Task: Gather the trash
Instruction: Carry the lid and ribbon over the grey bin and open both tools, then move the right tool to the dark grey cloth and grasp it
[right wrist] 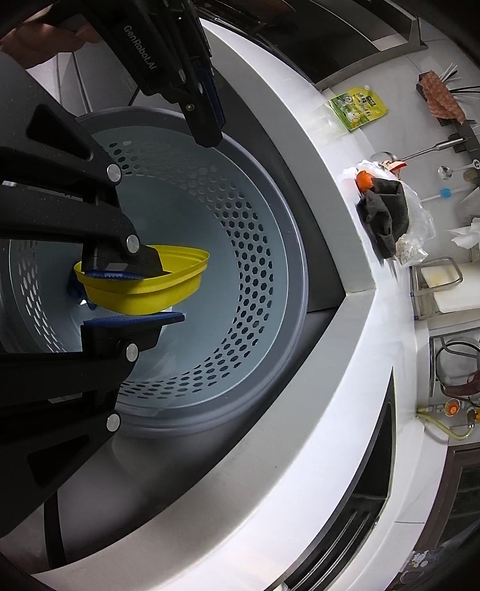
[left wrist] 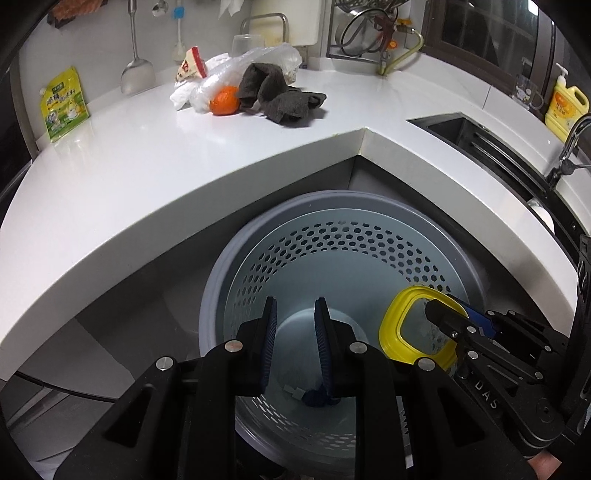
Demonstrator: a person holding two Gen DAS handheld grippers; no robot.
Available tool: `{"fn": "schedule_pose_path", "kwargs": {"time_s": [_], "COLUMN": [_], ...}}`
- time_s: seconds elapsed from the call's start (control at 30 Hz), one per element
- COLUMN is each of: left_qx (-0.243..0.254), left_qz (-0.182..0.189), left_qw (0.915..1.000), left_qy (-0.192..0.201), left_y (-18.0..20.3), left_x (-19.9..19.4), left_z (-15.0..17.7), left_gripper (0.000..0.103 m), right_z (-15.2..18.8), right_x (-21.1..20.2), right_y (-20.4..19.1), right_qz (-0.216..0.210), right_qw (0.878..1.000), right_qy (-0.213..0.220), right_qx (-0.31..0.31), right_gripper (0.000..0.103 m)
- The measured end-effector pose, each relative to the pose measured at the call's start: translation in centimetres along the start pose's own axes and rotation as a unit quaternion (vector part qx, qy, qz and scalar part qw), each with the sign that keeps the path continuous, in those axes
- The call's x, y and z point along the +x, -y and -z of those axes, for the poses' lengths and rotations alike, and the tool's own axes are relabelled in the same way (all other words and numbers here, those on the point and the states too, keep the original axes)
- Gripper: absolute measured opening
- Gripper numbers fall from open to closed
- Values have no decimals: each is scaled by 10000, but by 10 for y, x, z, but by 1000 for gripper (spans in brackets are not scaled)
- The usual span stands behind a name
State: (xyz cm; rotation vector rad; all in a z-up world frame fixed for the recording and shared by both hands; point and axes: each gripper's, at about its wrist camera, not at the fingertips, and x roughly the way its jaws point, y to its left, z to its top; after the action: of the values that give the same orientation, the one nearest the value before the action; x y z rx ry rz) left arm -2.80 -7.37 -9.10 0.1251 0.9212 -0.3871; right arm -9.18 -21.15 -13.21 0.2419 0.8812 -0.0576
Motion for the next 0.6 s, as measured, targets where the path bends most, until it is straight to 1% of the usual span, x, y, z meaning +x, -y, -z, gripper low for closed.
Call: {"fn": "schedule_pose_path", "kwargs": {"time_s": [0.03, 0.07, 0.1, 0.13, 0.3, 0.4, 0.47, 0.6], "left_qx": [-15, -30, -44, -59, -116, -183, -210, -263], "left_qz": [9, -7, -33, -43, -112, -172, -209, -240], "left_qw": [10000, 10000, 10000, 9999, 9998, 9995, 9993, 9989], "left_qy": [2, 23, 52, 90, 133, 182, 221, 320], "left_y": [-1, -2, -3, -4, -10, -15, -17, -20], "left_x": [0, -1, -2, -3, -6, -9, -11, -15], "left_z": [0, 0, 0, 0, -1, -1, -2, -2], "left_gripper": [31, 36, 50, 56, 57, 63, 67, 80], "right_z": [-1, -1, -1, -1, -3, -2, -1, 2], "right_x": [0, -2, -4, -6, -13, -15, -16, -15], "right_y": [0, 1, 1, 2, 6, 10, 12, 12], "right_qz": [6, 24, 34, 31, 51, 56, 58, 49], "right_qw": [10000, 10000, 10000, 9999, 9997, 9995, 9994, 9995], "right_qy": [10, 49, 75, 107, 223, 269, 271, 251], "right_qx": [5, 15, 27, 43, 101, 172, 194, 201], "right_gripper": [22, 28, 30, 32, 34, 38, 39, 42]}}
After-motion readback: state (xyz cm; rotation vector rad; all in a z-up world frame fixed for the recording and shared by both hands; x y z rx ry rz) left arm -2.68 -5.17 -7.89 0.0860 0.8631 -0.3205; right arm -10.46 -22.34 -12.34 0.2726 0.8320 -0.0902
